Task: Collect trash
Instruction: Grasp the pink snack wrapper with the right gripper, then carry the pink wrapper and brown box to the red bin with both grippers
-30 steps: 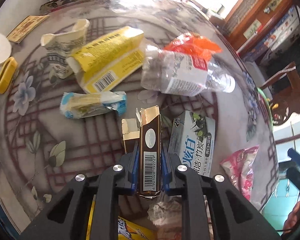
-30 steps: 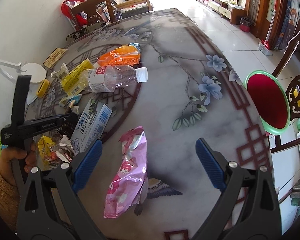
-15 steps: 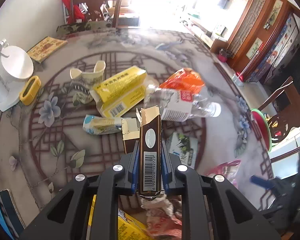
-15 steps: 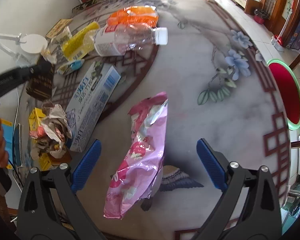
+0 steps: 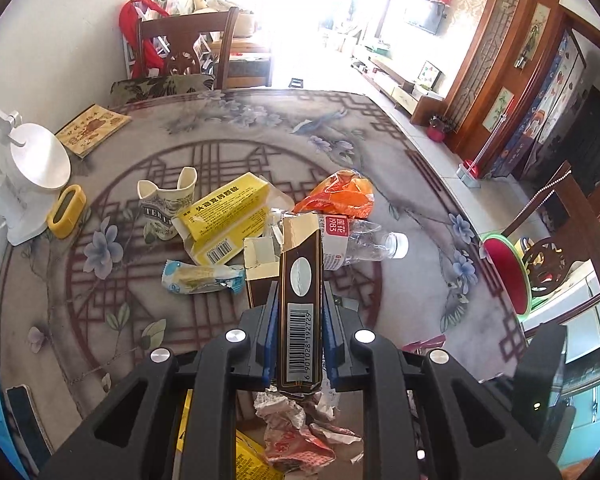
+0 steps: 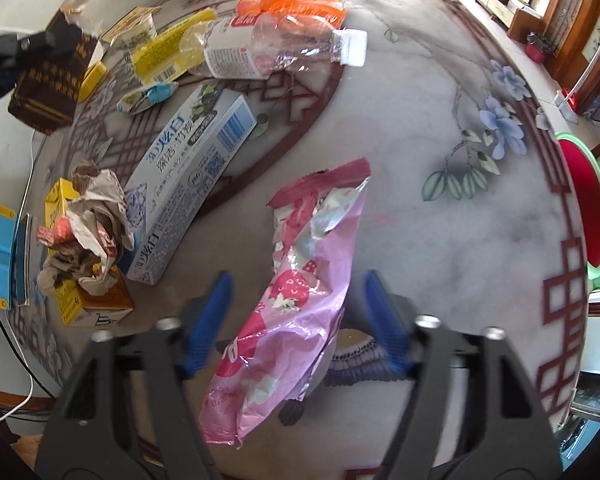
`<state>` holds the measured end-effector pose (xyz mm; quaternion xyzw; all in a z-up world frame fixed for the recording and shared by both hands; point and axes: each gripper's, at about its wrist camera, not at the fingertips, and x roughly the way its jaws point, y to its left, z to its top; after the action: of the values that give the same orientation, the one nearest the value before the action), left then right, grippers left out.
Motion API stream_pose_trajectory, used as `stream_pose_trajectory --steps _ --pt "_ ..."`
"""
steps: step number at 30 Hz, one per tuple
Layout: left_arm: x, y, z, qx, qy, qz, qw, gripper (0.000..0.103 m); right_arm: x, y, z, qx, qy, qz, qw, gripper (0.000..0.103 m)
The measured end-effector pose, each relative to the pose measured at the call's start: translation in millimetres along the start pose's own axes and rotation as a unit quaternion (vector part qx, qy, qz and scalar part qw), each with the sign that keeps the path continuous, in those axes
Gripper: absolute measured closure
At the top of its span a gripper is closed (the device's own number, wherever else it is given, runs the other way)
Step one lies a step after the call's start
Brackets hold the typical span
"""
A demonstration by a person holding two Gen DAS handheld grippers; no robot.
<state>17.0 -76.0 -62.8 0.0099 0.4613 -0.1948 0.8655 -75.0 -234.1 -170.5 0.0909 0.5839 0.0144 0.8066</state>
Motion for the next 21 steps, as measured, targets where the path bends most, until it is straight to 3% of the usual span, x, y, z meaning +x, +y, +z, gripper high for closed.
stream_pose_trajectory --steps 2,5,21 --pt "-1 -1 0 0.001 -0.001 0.001 1.0000 0.087 0 -1 1 0.001 -0.002 0.008 1.000 0.069" --pt "-2 -3 0 0.003 -0.003 0.002 1.0000 0.087 -10 -5 4 0.005 -0.020 0.016 1.000 0.074" --pt "3 -43 7 0.029 -0.001 -0.006 0.9995 0.087 -88 -39 31 0.018 -0.122 0.012 0.992 0.075"
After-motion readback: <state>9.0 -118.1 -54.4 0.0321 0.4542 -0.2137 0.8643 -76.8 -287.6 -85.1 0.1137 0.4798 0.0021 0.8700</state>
